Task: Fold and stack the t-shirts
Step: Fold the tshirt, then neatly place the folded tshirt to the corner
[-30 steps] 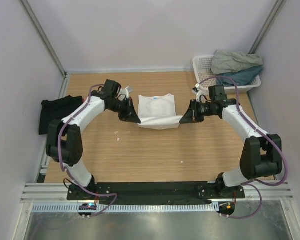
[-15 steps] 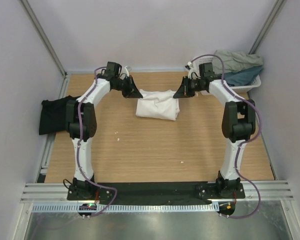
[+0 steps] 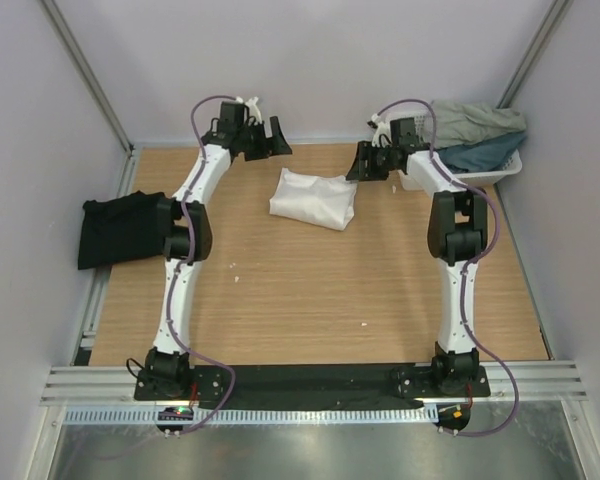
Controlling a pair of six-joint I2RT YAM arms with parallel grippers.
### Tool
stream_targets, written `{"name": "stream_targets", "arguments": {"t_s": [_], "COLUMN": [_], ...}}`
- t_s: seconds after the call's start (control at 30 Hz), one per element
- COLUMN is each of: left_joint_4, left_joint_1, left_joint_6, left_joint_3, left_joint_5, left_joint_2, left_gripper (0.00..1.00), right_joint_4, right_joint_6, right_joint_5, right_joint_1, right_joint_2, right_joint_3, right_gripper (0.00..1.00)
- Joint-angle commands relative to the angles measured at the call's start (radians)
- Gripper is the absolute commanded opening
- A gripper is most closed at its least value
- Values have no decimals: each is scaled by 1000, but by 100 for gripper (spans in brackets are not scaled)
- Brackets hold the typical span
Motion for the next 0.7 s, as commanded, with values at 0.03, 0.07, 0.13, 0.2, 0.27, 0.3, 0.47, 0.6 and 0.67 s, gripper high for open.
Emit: {"name": "stream_targets", "arguments": {"t_s": [0.03,0.07,0.13,0.2,0.27,0.3,0.47,0.6,0.67], "left_joint_4": [0,-25,-57,-117,-156,-164,-123,-121,-108], "left_joint_1": [-4,-4,-1,1,10,25,87,113,119], "left_joint_6": [79,84,77,82,78,64,-39,-59,-68], "left_joint_3": [-24,-70,-116,-182,-256,-280,-438,-512,-531], "left_joint_5": [-73,-66,-58,-26,86,123,339,366,373], "left_joint_2": [-173,-216,-248,-291,-322,-328,-331,-328,-310], "left_gripper": [92,92,93,94,94,94,94,93,93], "right_joint_4": [129,125,114,135,172,239,325,368,378], "right_joint_6": [-29,-9,49,201,381,442,553,605,615], "right_joint_5": [82,74,37,-13,-150,-185,-296,-331,-336], "right_joint_1": [1,1,1,3,0,0,33,58,70], "right_joint_2": [-231,-250,-259,-259,-244,-224,-173,-163,-155], "right_joint_3": [-22,-16,-13,-36,-89,-112,-192,-229,-237], "right_gripper": [63,63,68,70,72,73,74,74,74]}}
